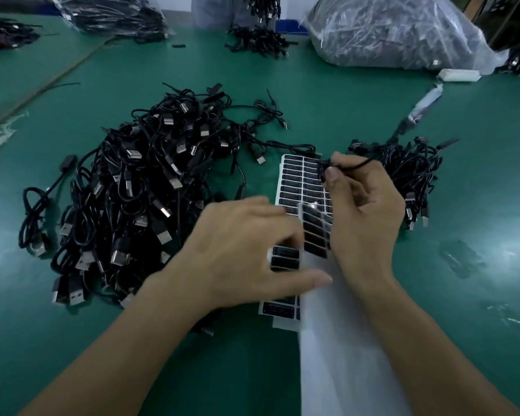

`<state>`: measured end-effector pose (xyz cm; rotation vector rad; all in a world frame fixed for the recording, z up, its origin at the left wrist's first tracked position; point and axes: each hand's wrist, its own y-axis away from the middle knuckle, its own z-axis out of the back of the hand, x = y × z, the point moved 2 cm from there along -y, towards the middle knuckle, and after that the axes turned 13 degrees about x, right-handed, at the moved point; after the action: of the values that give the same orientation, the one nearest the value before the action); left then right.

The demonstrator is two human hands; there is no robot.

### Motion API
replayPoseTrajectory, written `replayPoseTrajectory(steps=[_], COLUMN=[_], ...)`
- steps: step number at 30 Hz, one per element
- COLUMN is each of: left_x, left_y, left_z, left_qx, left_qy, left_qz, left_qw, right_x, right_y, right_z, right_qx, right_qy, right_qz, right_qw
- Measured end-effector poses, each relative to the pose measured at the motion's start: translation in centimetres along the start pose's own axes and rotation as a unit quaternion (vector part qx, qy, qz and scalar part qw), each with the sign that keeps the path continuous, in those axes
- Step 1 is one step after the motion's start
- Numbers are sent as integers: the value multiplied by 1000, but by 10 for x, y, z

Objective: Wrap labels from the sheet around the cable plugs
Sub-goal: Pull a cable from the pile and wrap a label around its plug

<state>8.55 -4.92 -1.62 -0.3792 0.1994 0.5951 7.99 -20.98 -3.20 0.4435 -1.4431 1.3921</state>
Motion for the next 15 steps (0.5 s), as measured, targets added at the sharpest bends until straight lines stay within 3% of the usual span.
replayPoseTrajectory(steps=[4, 8, 15], left_x=[-2, 7, 18], left_y=[-2, 2, 5], left_z=[-5, -17, -26], left_qx=[2, 177, 194], left_qy=[-13, -49, -46], left_qz=[59, 107, 152], left_qw=[998, 977, 968], right_x=[-4, -2, 3], right_y=[-2, -10, -43], right_z=[-2, 7, 56], right_qx=[-13, -3, -21], right_qy=[-29, -27, 184], right_qz=[-17, -39, -96], right_qw=[999, 999, 978])
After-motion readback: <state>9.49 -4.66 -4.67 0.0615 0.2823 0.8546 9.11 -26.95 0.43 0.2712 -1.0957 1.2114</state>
